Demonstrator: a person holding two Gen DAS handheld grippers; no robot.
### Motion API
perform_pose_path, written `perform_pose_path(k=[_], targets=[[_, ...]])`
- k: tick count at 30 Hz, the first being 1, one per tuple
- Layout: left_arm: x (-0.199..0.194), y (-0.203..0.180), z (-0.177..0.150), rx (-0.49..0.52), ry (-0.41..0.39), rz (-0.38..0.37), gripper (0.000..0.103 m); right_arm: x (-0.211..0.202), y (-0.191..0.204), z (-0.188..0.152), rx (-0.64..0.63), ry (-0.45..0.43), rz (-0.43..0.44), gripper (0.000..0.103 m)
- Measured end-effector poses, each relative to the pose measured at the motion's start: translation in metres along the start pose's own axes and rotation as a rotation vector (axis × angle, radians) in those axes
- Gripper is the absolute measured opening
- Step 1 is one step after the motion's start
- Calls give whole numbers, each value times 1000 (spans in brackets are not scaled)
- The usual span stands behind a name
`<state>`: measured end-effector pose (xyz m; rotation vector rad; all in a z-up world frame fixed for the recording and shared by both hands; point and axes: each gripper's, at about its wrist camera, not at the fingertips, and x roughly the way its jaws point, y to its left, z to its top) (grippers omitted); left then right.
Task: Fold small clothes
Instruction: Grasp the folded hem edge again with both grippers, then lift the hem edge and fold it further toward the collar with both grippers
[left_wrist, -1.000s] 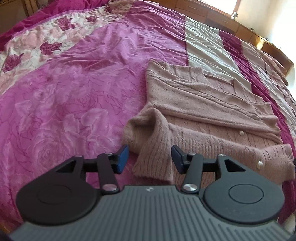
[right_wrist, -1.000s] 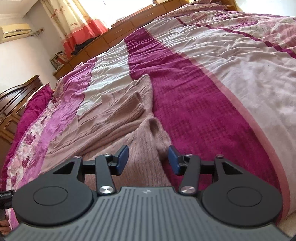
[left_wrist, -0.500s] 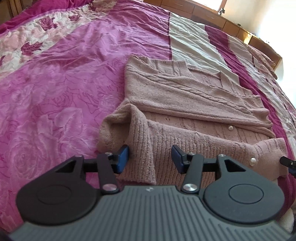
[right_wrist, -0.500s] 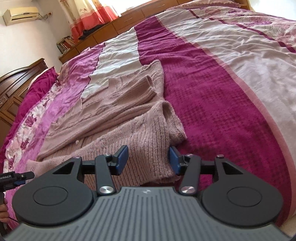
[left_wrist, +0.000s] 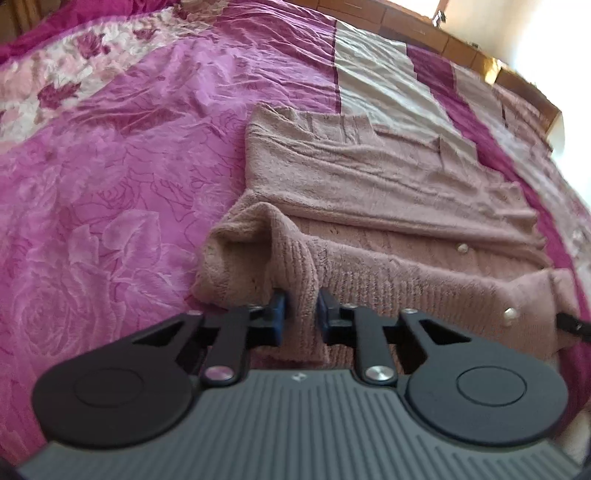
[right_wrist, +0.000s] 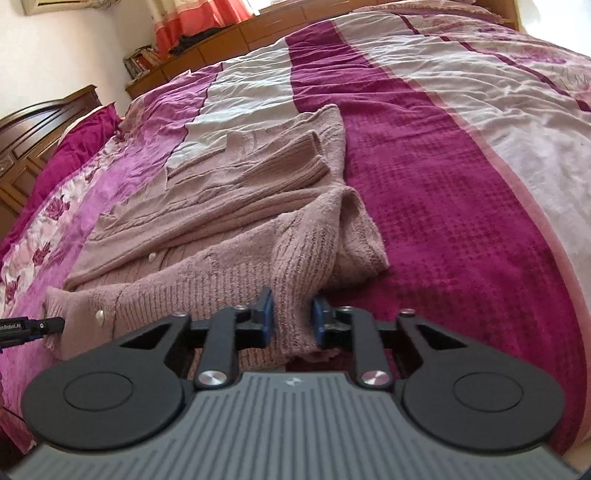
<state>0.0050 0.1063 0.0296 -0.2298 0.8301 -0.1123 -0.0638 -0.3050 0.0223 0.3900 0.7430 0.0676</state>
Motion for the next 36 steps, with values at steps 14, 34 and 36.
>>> perform_pose_path(k=[14, 34, 36], targets=[[-49, -4, 36, -134, -177, -110, 10, -40, 6, 46, 150, -170, 170, 16], [-42, -20, 109, -139, -357, -64, 10, -19, 19, 128, 212, -356, 195, 16], [-31, -23, 120, -129, -366, -49, 10, -9, 21, 138, 215, -366, 190, 16]])
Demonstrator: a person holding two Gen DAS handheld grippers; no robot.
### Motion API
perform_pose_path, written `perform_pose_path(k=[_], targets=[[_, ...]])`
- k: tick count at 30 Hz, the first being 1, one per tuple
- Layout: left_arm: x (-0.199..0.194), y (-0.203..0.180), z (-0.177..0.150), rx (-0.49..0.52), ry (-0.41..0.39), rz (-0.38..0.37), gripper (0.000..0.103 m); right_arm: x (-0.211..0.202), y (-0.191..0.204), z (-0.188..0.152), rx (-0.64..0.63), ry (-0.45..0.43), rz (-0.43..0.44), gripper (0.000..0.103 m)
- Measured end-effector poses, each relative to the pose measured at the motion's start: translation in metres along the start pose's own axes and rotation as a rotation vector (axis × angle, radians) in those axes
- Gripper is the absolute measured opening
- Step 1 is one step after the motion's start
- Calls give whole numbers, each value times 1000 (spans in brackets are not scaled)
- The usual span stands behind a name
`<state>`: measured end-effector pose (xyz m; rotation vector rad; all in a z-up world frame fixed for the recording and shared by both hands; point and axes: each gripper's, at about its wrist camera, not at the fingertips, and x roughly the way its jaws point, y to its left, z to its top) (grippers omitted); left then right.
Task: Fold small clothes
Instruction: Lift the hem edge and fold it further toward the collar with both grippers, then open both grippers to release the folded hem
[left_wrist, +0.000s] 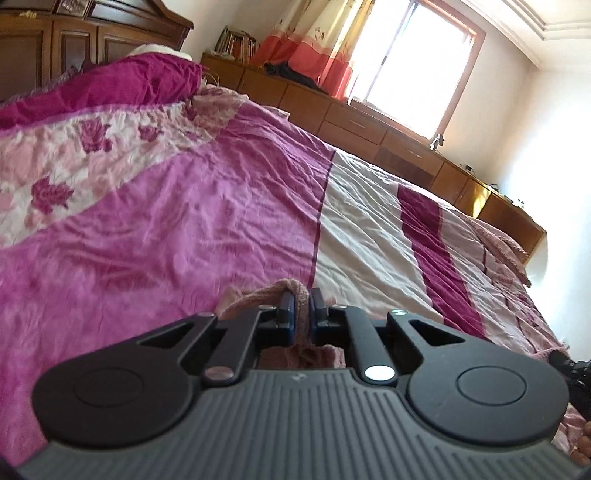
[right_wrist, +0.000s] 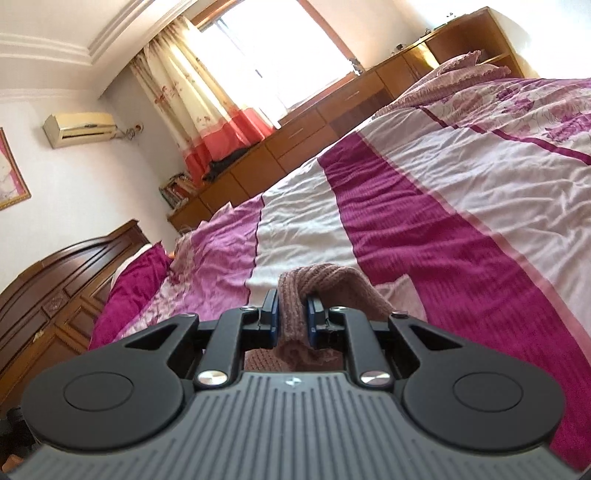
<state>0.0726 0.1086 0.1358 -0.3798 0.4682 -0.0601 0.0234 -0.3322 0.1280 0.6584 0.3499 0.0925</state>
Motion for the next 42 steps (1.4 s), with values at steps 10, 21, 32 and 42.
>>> perform_pose_path(k=[10, 21, 32, 42], targets=[[83, 6, 2, 9, 51, 97, 10, 94, -9, -2, -69, 20, -85, 16], [161, 23, -13, 130, 165, 196, 8, 186, -61, -35, -2, 167, -231, 17], [142, 14, -15, 171, 165, 225, 31, 183, -59, -41, -18, 131, -221, 36], [92, 10, -27, 209, 167, 212, 42, 102, -59, -46, -16, 100, -215, 56]])
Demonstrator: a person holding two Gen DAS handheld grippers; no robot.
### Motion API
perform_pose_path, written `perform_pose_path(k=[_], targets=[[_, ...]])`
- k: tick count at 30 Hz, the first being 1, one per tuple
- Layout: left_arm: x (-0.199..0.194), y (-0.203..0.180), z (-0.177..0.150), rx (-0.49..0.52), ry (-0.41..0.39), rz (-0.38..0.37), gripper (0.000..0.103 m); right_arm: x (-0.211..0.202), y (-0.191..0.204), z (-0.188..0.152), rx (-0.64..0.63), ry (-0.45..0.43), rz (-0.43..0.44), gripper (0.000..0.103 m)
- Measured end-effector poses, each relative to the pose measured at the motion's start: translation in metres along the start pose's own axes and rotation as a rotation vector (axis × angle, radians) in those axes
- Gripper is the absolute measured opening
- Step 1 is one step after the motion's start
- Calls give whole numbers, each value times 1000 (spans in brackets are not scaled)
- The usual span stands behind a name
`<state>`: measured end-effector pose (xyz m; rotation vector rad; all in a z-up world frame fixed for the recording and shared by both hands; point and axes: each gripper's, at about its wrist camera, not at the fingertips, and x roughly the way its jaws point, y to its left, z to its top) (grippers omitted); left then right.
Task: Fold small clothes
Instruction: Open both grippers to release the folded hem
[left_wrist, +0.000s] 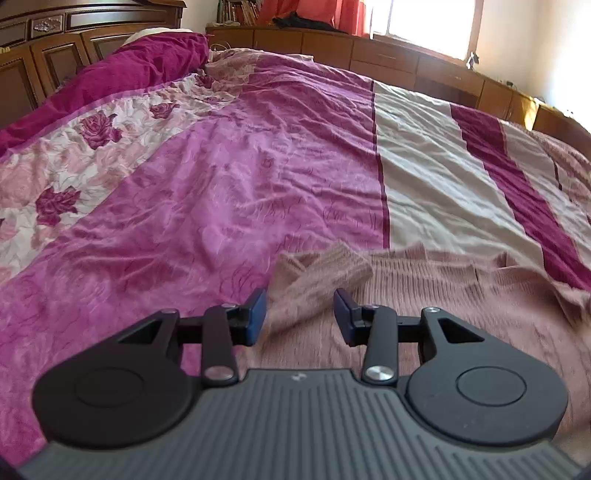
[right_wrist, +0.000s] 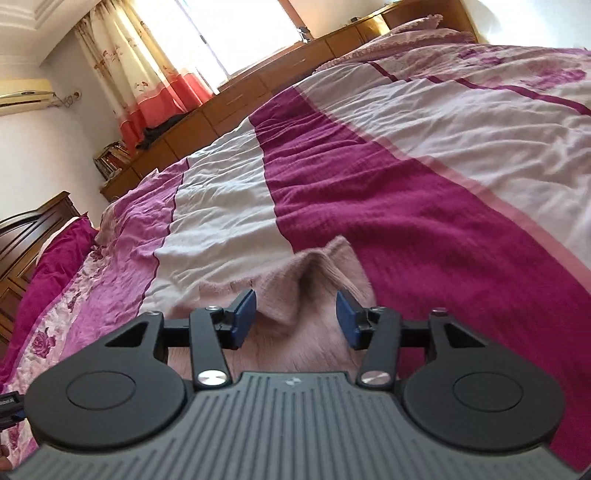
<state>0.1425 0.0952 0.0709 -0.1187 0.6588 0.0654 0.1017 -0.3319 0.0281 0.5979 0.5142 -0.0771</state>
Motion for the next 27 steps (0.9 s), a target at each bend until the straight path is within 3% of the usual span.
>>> perform_pose_path(k=[11, 14, 17, 21, 27], targets=[[-5, -17, -20, 99, 33, -33, 42, -22, 0, -10, -108, 36, 20, 56], [0, -26, -23, 143, 33, -74, 40, -10, 11, -6, -198, 57, 38, 56], [12, -33, -23, 178, 47, -112, 22, 7, 25, -3, -282, 75, 48, 45], [36, -35, -19, 169, 91, -138, 21, 36, 39, 1, -373, 123, 39, 34], [57, -26, -9, 138, 82, -103, 21, 65, 50, 11, -441, 126, 9, 34]])
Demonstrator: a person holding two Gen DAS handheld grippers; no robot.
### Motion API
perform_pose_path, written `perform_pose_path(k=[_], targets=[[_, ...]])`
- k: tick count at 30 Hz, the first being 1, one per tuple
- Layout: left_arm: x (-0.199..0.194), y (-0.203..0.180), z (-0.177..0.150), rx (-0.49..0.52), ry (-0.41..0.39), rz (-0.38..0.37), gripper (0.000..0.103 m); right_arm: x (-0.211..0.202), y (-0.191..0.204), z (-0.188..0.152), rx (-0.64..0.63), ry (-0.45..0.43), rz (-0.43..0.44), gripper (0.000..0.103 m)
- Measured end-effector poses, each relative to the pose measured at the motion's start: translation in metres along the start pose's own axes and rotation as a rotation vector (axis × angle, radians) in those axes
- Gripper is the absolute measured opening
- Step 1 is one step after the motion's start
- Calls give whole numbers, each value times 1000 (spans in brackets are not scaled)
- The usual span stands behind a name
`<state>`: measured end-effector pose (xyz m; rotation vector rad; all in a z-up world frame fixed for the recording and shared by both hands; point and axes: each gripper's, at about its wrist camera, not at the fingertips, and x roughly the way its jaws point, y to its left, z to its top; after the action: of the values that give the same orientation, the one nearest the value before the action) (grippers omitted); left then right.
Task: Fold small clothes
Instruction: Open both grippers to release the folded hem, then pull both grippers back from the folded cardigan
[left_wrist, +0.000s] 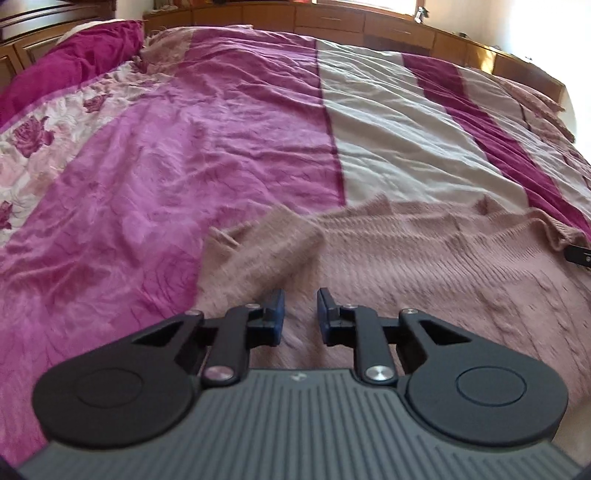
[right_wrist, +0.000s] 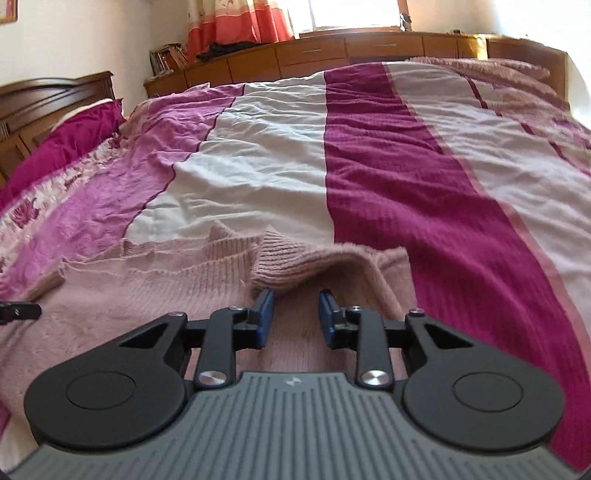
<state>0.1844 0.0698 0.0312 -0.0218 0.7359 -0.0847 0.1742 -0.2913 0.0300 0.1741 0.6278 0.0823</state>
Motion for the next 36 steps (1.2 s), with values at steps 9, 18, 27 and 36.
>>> perform_pose_path(k=[9, 18, 27, 36], targets=[[15, 30, 15, -94, -17, 77, 22, 19, -14, 22, 34, -31, -64, 34], [21, 42, 16, -150, 12, 56, 22, 37, -33, 18, 123, -1, -108, 35], [-10, 37, 16, -132, 16, 88, 56, -9, -33, 17, 215, -35, -49, 61], [-51, 31, -2, -119, 62, 110, 56, -70, -32, -6, 242, -102, -45, 89]])
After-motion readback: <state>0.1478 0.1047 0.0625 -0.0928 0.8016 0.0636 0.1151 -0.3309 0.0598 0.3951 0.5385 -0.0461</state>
